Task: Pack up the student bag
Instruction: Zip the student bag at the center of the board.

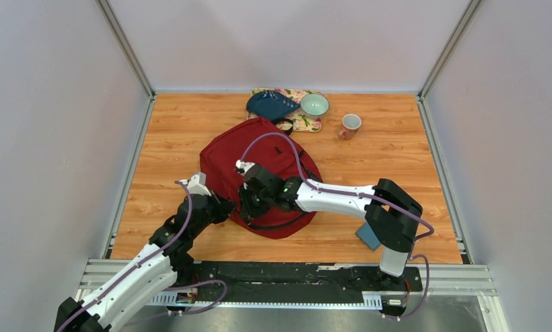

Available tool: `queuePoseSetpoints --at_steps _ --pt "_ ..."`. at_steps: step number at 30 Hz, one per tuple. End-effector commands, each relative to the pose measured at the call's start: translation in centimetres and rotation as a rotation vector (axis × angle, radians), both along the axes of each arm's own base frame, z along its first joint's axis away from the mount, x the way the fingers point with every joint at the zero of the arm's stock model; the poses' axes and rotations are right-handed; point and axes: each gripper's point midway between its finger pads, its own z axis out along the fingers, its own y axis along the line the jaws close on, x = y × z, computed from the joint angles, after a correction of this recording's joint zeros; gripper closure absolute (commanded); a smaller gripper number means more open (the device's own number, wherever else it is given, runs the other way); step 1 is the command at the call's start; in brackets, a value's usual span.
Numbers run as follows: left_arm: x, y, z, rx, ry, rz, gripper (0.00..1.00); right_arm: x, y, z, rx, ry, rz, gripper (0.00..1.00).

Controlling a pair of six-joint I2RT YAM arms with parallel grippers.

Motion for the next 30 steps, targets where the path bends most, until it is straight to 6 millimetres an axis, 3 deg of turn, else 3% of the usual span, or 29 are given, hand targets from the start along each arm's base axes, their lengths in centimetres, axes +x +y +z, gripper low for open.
queuePoseSetpoints --at_steps 1,4,16,21,25,30 --pt "0.3 -0.9 2.4 -0.039 -0.049 -0.033 1.0 0.1 0.4 1.1 0.041 -0.037 0.009 0.9" --pt "0.3 -0.8 2.3 -0.034 -0.048 -0.032 1.0 0.2 0.2 1.3 0.047 -0.048 0.001 1.0" --pt "0.0 -0.4 1.4 -0.008 -0.021 -0.025 1.0 0.8 -0.7 4.0 0.128 -0.134 -0.03 1.0" --pt "-0.1 0.0 1.1 0.013 -0.015 -0.013 1.0 -0.3 -0.6 4.5 0.187 -0.131 0.029 1.0" --pt "0.0 0.7 1.2 0.061 -0.013 0.002 1.0 -1.6 -0.4 6.0 0.282 -0.16 0.118 1.0" --pt "0.4 1.8 1.7 0.116 -0.02 0.033 1.0 -3.1 -1.9 4.0 0.247 -0.128 0.166 1.0"
